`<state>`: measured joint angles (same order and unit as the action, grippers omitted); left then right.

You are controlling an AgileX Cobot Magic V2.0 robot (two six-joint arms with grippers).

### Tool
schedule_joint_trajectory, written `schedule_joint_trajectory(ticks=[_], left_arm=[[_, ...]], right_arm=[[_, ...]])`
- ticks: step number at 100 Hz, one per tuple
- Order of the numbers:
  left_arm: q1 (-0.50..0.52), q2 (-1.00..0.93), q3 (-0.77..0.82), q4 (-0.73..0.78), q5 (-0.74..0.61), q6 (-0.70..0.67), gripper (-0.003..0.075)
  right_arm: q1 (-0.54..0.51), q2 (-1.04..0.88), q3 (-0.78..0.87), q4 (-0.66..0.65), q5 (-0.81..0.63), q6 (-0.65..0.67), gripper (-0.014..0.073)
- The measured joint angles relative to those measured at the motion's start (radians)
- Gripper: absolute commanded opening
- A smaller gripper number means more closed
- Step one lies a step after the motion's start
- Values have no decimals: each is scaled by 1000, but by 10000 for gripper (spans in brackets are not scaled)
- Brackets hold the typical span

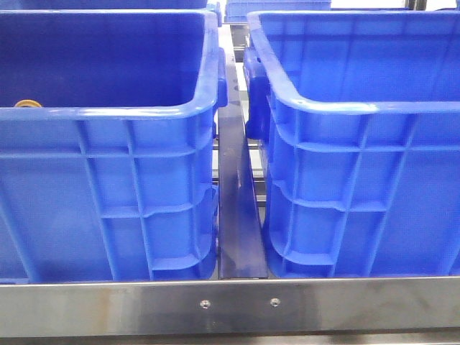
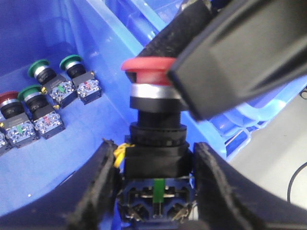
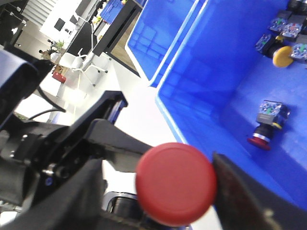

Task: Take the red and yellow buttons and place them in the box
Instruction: 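Grasp the red button's cap with the right gripper from the left gripper, then carry the red button with the right gripper into the empty bin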

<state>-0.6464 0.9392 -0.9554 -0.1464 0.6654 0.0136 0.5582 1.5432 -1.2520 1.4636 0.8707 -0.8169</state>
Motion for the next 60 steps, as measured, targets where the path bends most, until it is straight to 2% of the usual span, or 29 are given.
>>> schedule_joint_trajectory(ticks=[9, 16, 28, 38, 43, 60], left_arm=[[0, -2, 0, 0, -2, 0, 7], [0, -5, 0, 0, -2, 0, 88], [0, -5, 0, 0, -2, 0, 336], [-1, -5, 0, 0, -2, 2, 497], [-1, -5, 0, 2, 1, 2, 521], [16, -5, 2, 13, -6, -14, 512]], right_arm=[[0, 1, 0, -6, -11, 0, 226], [0, 2, 0, -6, -11, 0, 181], [0, 4, 0, -6, -9, 0, 182], [0, 4, 0, -7, -2, 0, 182], [0, 4, 0, -12, 2, -2, 182], [-4, 4, -2, -34, -4, -30, 182]])
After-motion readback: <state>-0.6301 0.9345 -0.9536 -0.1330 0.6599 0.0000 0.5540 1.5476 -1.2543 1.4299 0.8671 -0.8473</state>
